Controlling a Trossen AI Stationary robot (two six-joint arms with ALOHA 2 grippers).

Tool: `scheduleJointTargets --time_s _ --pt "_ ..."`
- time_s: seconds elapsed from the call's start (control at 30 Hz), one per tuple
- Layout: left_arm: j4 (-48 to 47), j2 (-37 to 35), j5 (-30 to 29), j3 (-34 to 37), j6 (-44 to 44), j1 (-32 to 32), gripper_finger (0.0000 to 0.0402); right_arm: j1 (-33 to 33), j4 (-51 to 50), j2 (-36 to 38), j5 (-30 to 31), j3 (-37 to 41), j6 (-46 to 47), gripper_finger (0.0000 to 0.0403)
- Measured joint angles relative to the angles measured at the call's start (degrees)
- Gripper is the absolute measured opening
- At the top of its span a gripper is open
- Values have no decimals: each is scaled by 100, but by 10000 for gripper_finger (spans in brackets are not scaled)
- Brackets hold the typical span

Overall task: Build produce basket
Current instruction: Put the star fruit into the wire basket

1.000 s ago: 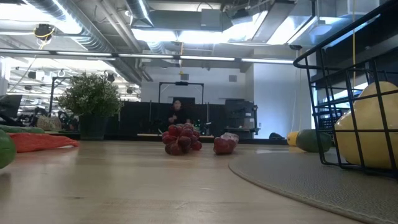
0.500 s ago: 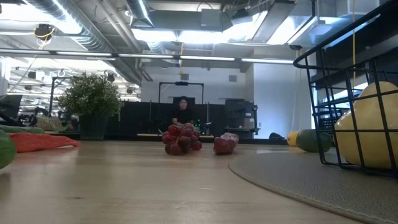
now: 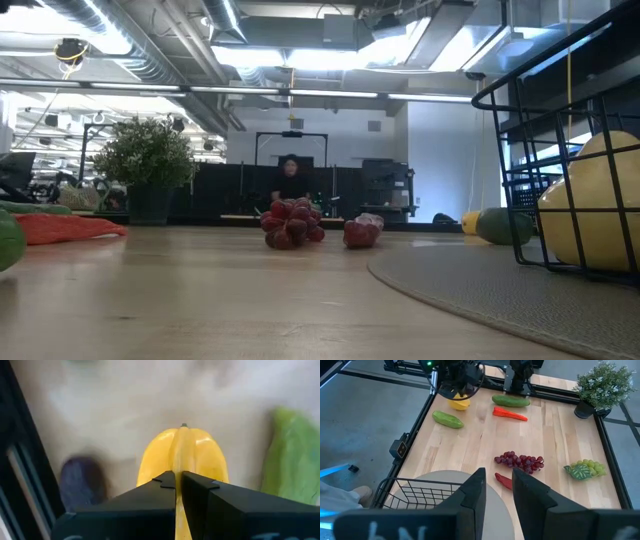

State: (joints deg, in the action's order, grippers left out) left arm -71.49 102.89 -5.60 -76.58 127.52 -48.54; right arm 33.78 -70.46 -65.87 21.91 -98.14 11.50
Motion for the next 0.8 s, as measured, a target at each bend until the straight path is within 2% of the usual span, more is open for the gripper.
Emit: scheduleJointTargets --time_s 0.27,0.43,0.53,0.8 --pt "36 -282 -1343 -11 -854 589 0 0 -17 0 -59 1 114 88" --pt "44 -368 -2655 -132 -1755 1054 0 -29 -15 -69 -55 1 322 88" --pt "56 -365 -3291 -381 -2452 1411 0 -31 -15 -138 43 1 303 88" --pt "83 -365 -4378 -1486 -4661 2203 0 -31 -11 -449 581 -1 662 88"
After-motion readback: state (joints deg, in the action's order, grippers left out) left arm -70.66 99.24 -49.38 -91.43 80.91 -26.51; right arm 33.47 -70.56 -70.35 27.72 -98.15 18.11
